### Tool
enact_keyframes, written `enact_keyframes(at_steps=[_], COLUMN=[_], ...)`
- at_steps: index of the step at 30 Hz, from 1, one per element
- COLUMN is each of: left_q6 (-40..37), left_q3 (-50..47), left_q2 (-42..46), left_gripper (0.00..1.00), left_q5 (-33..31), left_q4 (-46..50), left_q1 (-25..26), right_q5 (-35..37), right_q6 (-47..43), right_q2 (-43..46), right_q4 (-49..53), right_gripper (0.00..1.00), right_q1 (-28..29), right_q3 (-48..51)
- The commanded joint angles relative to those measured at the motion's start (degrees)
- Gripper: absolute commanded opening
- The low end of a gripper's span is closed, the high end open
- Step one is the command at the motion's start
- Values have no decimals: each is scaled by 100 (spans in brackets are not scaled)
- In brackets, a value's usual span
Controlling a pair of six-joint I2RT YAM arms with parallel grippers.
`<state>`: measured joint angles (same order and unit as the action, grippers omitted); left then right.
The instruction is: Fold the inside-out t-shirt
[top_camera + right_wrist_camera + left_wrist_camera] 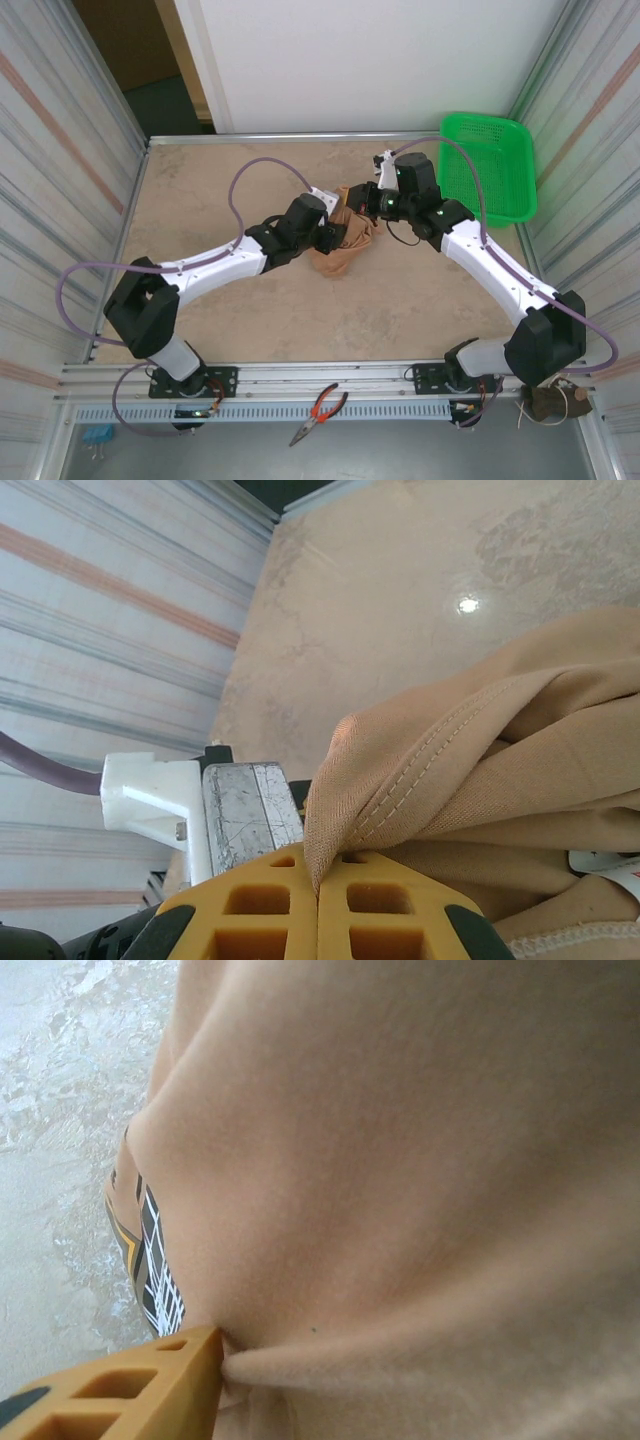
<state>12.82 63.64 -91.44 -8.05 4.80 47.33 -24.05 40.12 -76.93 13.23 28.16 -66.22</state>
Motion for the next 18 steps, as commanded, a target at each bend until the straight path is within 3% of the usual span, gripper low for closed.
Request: enact_keyframes(at_steps=[1,2,4,6,7,8,10,14,18], left_q6=[-87,-126,-62,229,477,711,1300,1709,1979], left_q3=[177,294,593,657,612,585,612,768,641], left_q2=[-275,-392,-605,-489,-342,-202,74,340,464], left_gripper=[55,46,1,0,0,0,0,0,0], left_q5=[183,355,839,1452,1720,1972,2560,2934,3183], left_q4=[-220,-214,-93,-171,-272,-334,-410,-230,-464], left_q1=[-21,-43,-182,-423,-579,-734,-1066,-1333,-1402], right_q5=[-159,-154,-121,97,292,471,693,1147,1906], right_q6=[139,141,139,104,20,-23,59,468,1013], right_q2=[183,174,169,143,125,135,342,981,1268], right_q4=[-232,-235,-250,-164,33,167,162,40,-333], right_gripper=[0,0,0,3,33,57,74,79,79], right_q1=[49,37,-43,-220,-321,-407,-476,-210,535], right_q3=[-216,-208,-154,-23,41,118,503,1175,1882])
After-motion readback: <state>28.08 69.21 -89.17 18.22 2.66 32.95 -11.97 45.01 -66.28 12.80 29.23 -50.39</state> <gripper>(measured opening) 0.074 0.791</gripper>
